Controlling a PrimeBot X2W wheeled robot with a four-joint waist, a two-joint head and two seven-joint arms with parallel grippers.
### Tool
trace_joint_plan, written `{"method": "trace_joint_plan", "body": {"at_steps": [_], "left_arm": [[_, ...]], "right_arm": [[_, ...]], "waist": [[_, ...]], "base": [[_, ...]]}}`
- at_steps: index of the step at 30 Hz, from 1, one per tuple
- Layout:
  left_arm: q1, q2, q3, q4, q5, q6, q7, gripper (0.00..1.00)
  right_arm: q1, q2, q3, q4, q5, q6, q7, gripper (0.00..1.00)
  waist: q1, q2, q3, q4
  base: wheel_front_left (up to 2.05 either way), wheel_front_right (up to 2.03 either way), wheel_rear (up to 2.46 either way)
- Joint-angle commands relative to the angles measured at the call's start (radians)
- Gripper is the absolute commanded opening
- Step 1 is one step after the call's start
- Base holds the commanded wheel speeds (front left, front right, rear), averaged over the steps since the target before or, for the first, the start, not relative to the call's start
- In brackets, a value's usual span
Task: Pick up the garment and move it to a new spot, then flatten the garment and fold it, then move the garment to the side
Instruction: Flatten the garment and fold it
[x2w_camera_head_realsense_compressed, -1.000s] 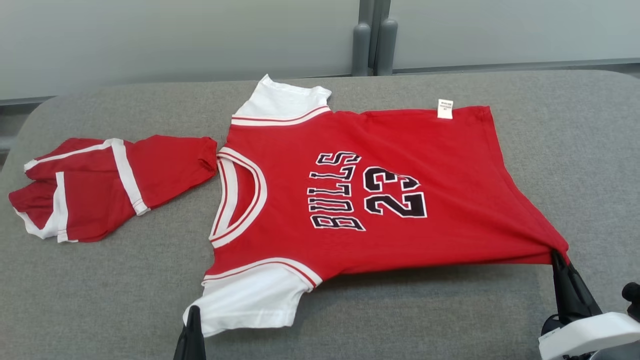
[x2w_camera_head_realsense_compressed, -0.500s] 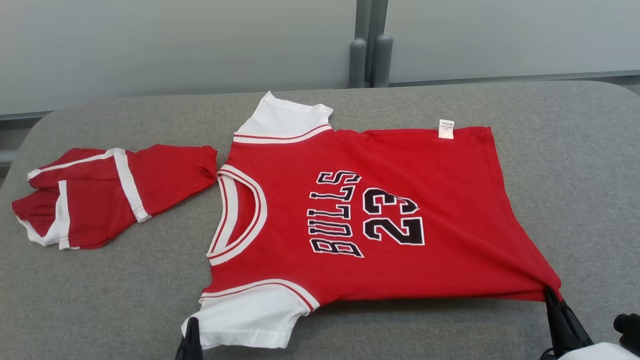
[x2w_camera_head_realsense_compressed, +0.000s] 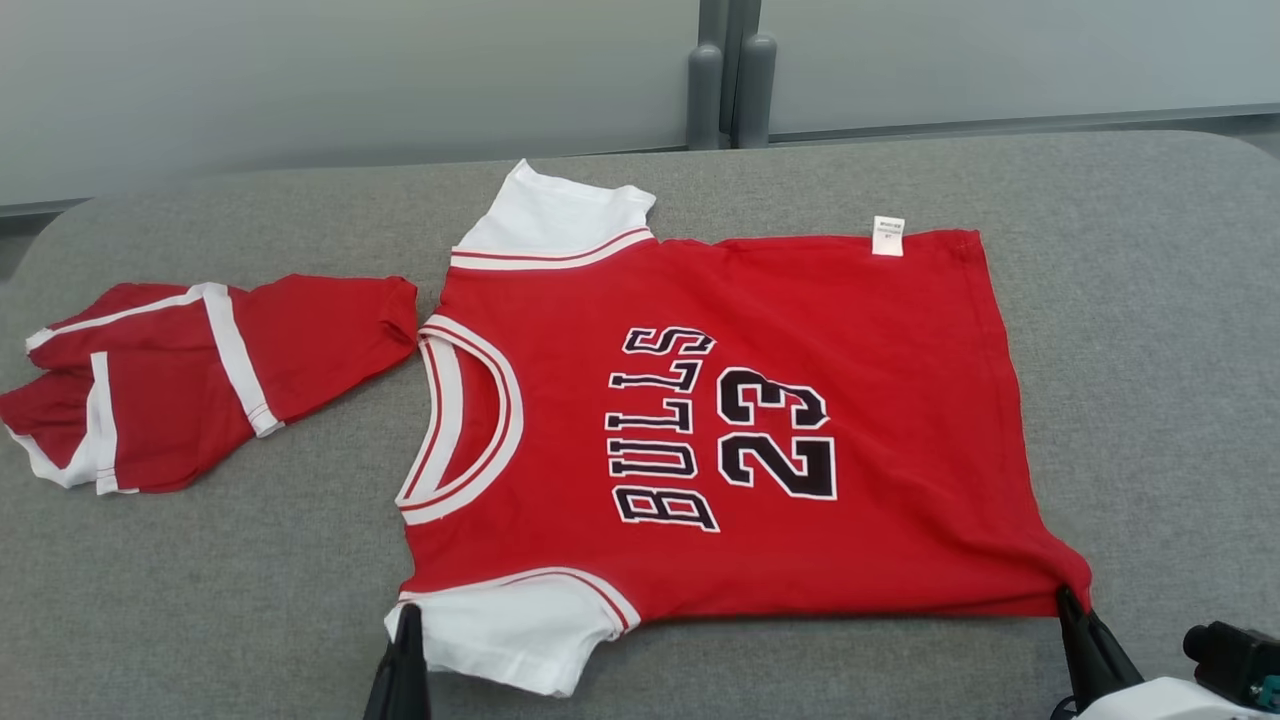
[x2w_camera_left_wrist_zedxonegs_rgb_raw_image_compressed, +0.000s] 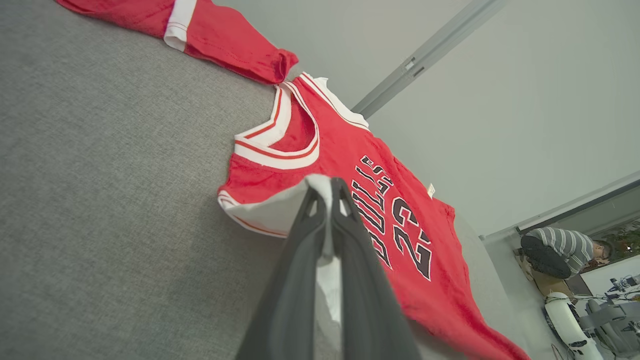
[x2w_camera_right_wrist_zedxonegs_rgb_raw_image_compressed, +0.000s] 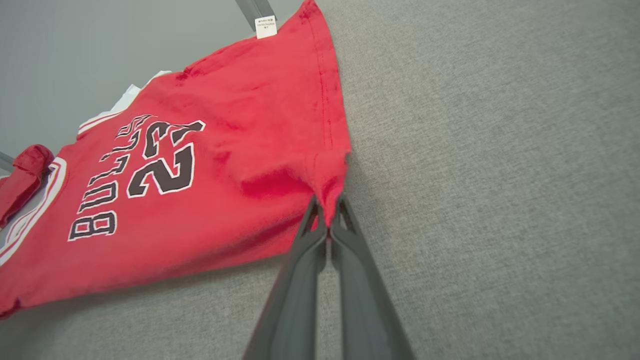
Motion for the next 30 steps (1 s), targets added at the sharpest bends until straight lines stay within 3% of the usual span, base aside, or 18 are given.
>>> {"method": "trace_joint_plan", "body": {"at_steps": [1, 14, 22, 30], "left_arm": [[-0.032, 0.003, -0.009, 0.006, 0.014, -0.012, 0.006, 0.0], [-0.282, 0.002, -0.041, 0.133, 0.06, -0.062, 0.022, 0.0], [-0.466, -0.019, -0.03, 0.33, 0.055, -0.092, 0.01, 0.0], [-0.629, -0.04, -0.018, 0.539, 0.048, -0.118, -0.008, 0.0]], "right_arm": [[-0.014, -0.009, 0.005, 0.015, -0.011, 0.0, -0.005, 0.0], [-0.105, -0.039, 0.028, 0.07, 0.002, 0.0, -0.001, 0.0], [-0.214, -0.035, 0.005, 0.126, 0.037, 0.0, 0.004, 0.0], [-0.353, -0.017, -0.007, 0.258, 0.007, 0.0, 0.02, 0.0]], "waist": [[0.0001, 0.006, 0.005, 0.002], [0.0001, 0.006, 0.036, 0.012], [0.0001, 0.006, 0.071, 0.002], [0.0001, 0.006, 0.104, -0.009]], "base": [[0.0, 0.0, 0.0], [0.0, 0.0, 0.0], [0.0, 0.0, 0.0], [0.0, 0.0, 0.0]]}}
